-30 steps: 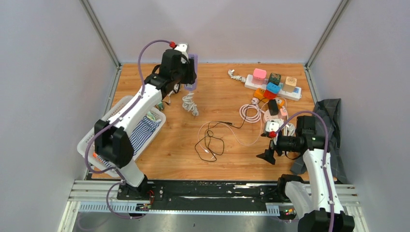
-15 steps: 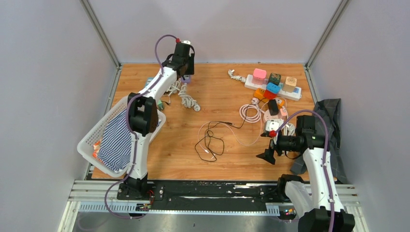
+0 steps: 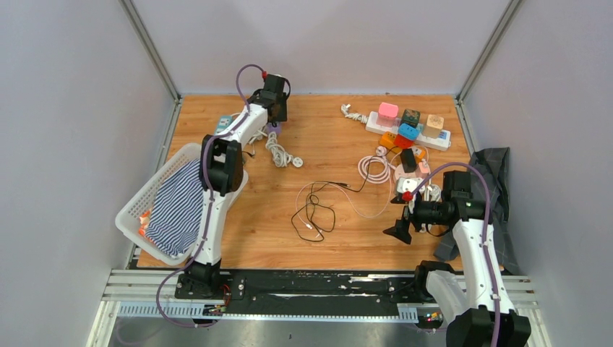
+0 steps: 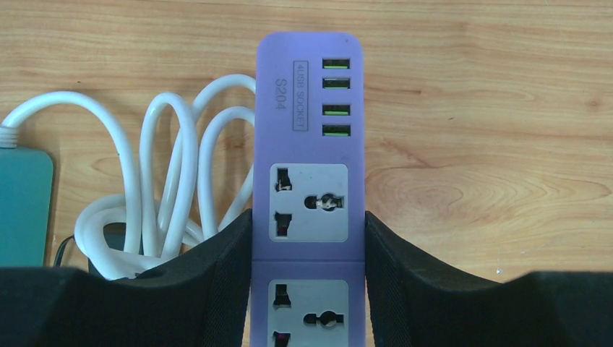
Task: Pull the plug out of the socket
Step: Place the socket at the corner of the board.
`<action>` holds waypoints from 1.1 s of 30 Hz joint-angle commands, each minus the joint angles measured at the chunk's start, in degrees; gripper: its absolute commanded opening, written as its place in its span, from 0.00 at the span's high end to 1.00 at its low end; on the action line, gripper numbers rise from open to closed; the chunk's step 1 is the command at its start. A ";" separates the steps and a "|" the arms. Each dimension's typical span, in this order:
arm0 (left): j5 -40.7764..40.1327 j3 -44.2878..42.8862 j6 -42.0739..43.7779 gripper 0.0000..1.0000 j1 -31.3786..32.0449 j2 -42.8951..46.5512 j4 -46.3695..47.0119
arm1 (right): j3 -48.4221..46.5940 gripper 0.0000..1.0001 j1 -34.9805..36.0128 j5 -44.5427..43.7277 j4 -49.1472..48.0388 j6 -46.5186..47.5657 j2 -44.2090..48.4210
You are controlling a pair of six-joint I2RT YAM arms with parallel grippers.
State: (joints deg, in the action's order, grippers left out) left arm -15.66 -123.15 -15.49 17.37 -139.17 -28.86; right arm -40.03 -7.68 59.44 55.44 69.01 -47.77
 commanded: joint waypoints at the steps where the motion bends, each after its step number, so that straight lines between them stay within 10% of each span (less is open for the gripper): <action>1: -1.02 -1.98 -0.64 0.52 -1.24 -1.13 -1.60 | -0.62 0.00 -0.75 -0.68 -0.56 -1.44 0.43; 12: 7.66 6.15 0.64 0.25 -1.98 11.76 -0.76 | -0.58 0.00 -0.84 -0.99 -0.77 -2.14 1.08; 23: 32.17 34.70 3.30 0.00 -1.90 39.62 12.53 | -1.04 0.00 -1.39 -0.61 -0.71 -2.84 2.14; 33: 31.99 57.34 5.11 0.00 -1.90 67.99 13.53 | -2.88 0.00 -7.90 0.63 0.10 -5.20 6.57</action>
State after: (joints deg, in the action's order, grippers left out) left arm 17.47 -70.74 -13.15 15.51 -81.93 -15.14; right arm -41.12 -12.45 58.67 54.43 65.39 -43.64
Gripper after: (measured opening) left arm 0.996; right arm 0.999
